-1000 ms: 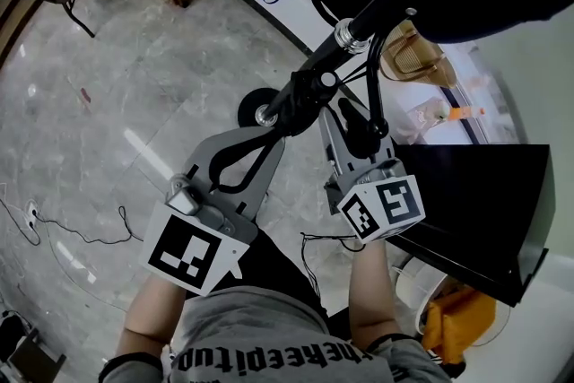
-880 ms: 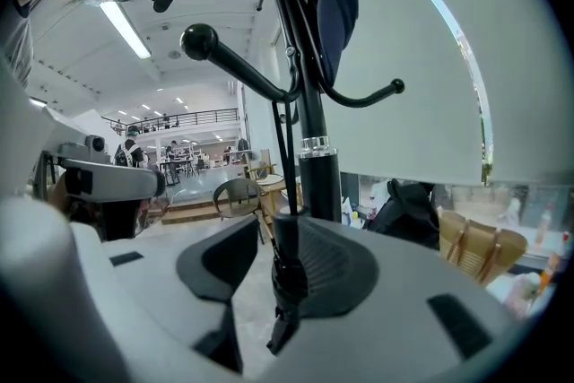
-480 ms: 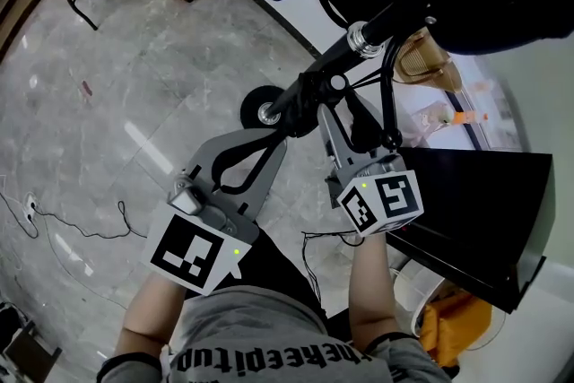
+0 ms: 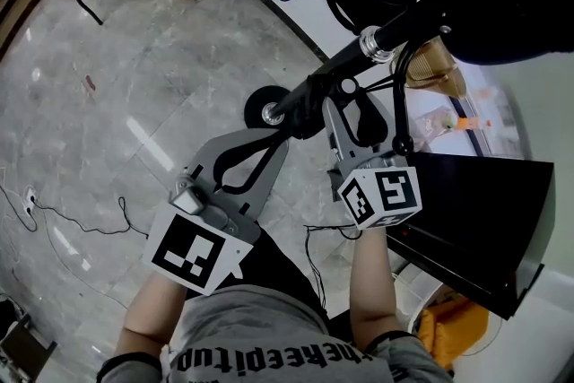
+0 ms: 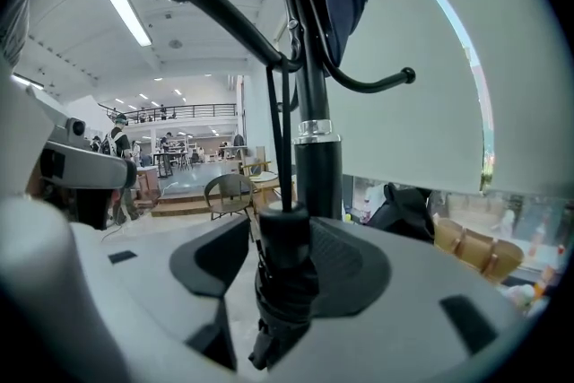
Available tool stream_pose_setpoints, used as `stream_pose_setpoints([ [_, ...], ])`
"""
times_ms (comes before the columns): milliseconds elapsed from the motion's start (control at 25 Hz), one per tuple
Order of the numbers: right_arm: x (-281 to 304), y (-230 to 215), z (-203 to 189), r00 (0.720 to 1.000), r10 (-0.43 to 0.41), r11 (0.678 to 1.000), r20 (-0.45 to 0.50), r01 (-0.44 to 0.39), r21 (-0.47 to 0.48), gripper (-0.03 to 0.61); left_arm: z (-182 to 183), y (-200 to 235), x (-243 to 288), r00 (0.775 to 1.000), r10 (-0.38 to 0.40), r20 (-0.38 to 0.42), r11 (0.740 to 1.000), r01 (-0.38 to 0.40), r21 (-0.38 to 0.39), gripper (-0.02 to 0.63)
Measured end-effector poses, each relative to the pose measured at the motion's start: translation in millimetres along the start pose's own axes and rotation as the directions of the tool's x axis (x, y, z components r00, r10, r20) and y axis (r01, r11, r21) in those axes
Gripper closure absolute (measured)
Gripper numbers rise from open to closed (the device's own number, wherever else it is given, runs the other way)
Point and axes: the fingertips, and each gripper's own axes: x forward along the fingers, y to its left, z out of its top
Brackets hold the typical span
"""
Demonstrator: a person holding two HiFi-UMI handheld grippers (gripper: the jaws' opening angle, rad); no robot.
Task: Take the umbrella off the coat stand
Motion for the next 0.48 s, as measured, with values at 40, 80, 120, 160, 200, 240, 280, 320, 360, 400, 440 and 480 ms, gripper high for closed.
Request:
stream_pose_setpoints([
  [40,2,-1,0,1.000,-0.007,1.000,0.002,0.007,-0.001,0.371,0,1,0,1.000,0.003,0.000,1.000,-0.003,-0.001,0.598],
  [80,3,-2,0,1.000,-0.014,1.000,0.003,0.014,-0.002,0.371,-1,2,-1,1.000,0.006,0.001,1.000,-0.006,-0.003,0.598],
  [120,5,-2,0,1.000,-0.020,1.000,0.004,0.020,-0.003,0.370,-1,4,-1,1.000,0.009,0.001,1.000,-0.009,-0.004,0.598],
  [160,6,-3,0,1.000,-0.027,1.000,0.005,0.027,-0.005,0.369,-1,5,-2,1.000,0.012,0.001,1.000,-0.012,-0.006,0.598],
  [200,8,-3,1,0.999,-0.034,0.999,0.004,0.034,-0.008,0.365,-1,6,-3,1.000,0.014,0.001,1.000,-0.014,-0.007,0.598],
  [240,9,-4,2,0.999,-0.042,0.999,0.005,0.042,-0.011,0.362,-1,7,-3,1.000,0.017,0.001,1.000,-0.017,-0.008,0.598],
  [280,9,-4,2,0.999,-0.051,0.999,0.005,0.051,-0.014,0.360,-1,8,-4,1.000,0.019,0.001,1.000,-0.019,-0.009,0.598],
  [320,10,-5,3,0.998,-0.059,0.998,0.007,0.059,-0.017,0.357,-1,9,-4,1.000,0.022,0.001,1.000,-0.022,-0.010,0.598],
  [360,11,-5,3,0.998,-0.067,0.997,0.009,0.068,-0.022,0.353,-1,10,-5,1.000,0.024,0.002,1.000,-0.023,-0.012,0.598],
  [400,11,-5,4,0.997,-0.076,0.997,0.012,0.076,-0.027,0.350,-1,11,-5,1.000,0.025,0.003,1.000,-0.025,-0.013,0.598],
  [440,12,-6,4,0.996,-0.084,0.996,0.014,0.084,-0.031,0.348,-2,12,-6,1.000,0.026,0.003,1.000,-0.026,-0.014,0.598],
  [480,14,-7,4,0.996,-0.092,0.995,0.015,0.093,-0.033,0.343,-2,13,-6,1.000,0.027,0.002,1.000,-0.027,-0.014,0.598],
])
